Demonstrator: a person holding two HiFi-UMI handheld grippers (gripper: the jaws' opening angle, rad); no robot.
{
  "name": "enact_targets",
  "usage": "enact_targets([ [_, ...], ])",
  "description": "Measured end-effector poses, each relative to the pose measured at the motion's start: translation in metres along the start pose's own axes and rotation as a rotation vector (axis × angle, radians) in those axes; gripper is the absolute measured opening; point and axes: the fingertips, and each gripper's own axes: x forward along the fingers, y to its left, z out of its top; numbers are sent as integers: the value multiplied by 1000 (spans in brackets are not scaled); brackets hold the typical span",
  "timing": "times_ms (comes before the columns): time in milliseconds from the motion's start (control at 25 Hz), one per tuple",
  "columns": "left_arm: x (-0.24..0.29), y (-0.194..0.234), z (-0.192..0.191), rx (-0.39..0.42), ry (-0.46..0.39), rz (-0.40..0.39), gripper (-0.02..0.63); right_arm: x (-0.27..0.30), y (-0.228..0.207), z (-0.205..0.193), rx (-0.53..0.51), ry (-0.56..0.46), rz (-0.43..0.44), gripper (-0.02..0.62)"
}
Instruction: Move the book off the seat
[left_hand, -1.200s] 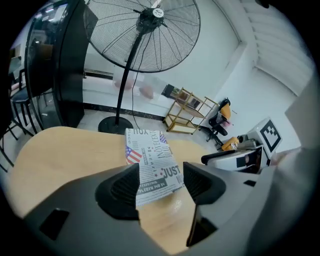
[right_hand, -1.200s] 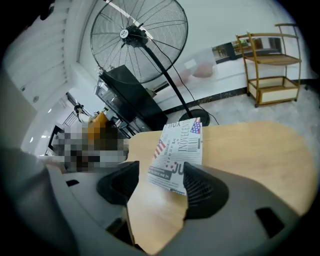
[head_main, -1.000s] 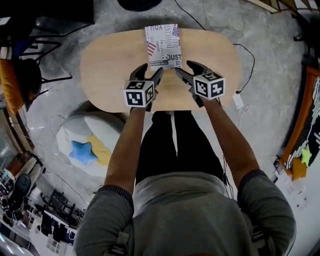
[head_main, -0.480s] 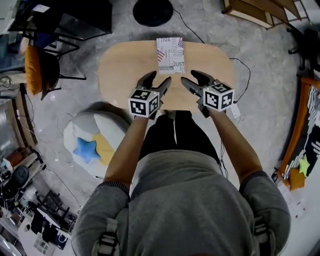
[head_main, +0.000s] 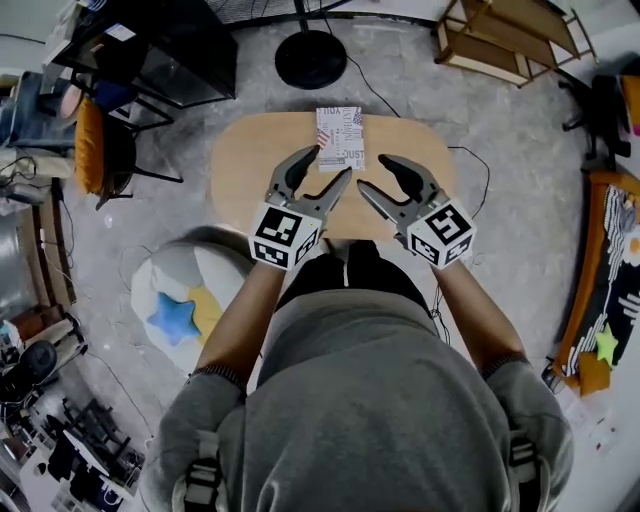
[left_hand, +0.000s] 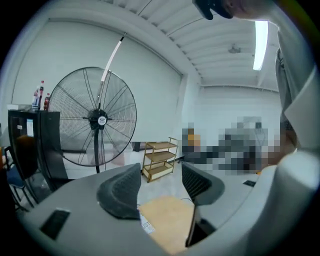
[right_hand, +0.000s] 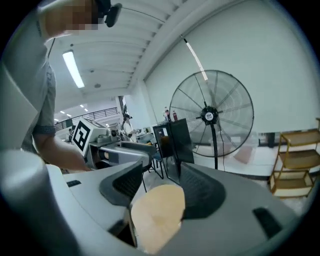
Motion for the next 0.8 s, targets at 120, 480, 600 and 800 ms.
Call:
enact_targets([
  [120, -16, -12, 32, 33, -74, -5, 252, -17, 13, 28, -56, -50, 0, 247],
  [480, -66, -38, 100, 154, -265, 58, 91, -61, 38, 97, -146, -234, -13, 170],
  [600, -75, -44, 113, 164, -304, 63, 39, -69, 45, 112, -168, -276, -16, 127],
  [800, -80, -52, 123, 184, -330, 42, 15, -75, 47, 123, -193, -308, -39, 24],
])
